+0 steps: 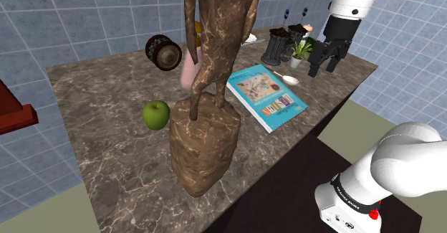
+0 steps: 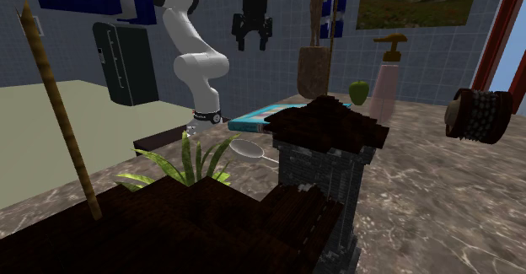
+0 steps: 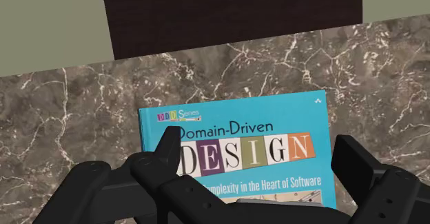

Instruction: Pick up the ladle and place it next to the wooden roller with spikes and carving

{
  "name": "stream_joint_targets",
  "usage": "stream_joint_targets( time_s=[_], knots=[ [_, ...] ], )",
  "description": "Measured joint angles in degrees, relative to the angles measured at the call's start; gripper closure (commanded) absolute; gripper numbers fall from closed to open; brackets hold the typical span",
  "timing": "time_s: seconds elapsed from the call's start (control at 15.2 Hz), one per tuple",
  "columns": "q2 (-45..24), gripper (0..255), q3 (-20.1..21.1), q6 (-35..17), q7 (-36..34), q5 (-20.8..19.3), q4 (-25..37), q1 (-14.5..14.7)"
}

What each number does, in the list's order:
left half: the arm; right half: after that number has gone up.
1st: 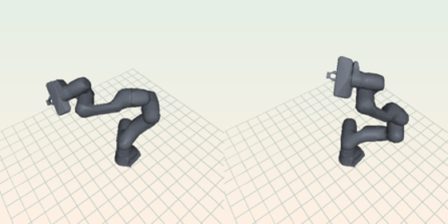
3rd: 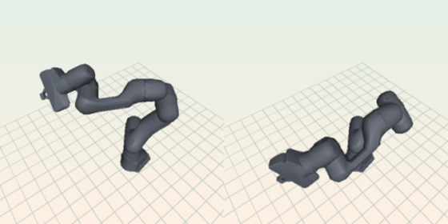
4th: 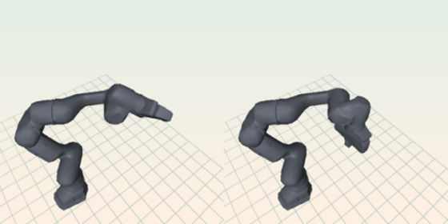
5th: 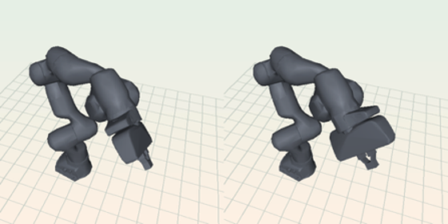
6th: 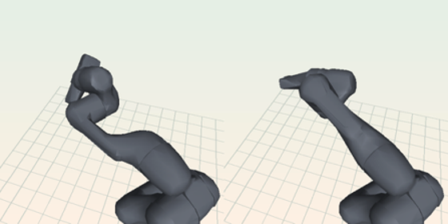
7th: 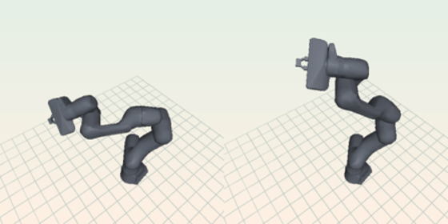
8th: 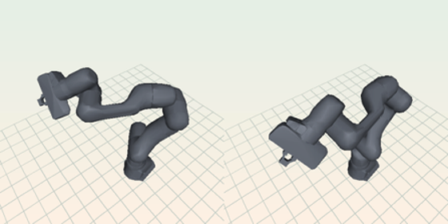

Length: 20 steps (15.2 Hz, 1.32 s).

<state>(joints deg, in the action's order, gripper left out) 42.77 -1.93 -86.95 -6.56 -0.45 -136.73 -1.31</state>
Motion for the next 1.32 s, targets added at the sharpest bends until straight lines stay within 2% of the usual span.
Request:
stream_joint_targets(
  time_s=[0.2,0.73,0.99,1.32],
  knots=[
    [-1.72,0,-1.15,-1.64,1.45,-0.63,0.26,-0.23],
    [-13.82,0,-8.89,-13.14,11.56,-3.33,2.2,-1.48],
    [-21.37,0,-12.28,-18.22,16.66,-2.85,5.28,-1.55],
    [-31.49,0,-16.05,-23.06,23.69,-0.42,10.87,-1.7]
  ],
)
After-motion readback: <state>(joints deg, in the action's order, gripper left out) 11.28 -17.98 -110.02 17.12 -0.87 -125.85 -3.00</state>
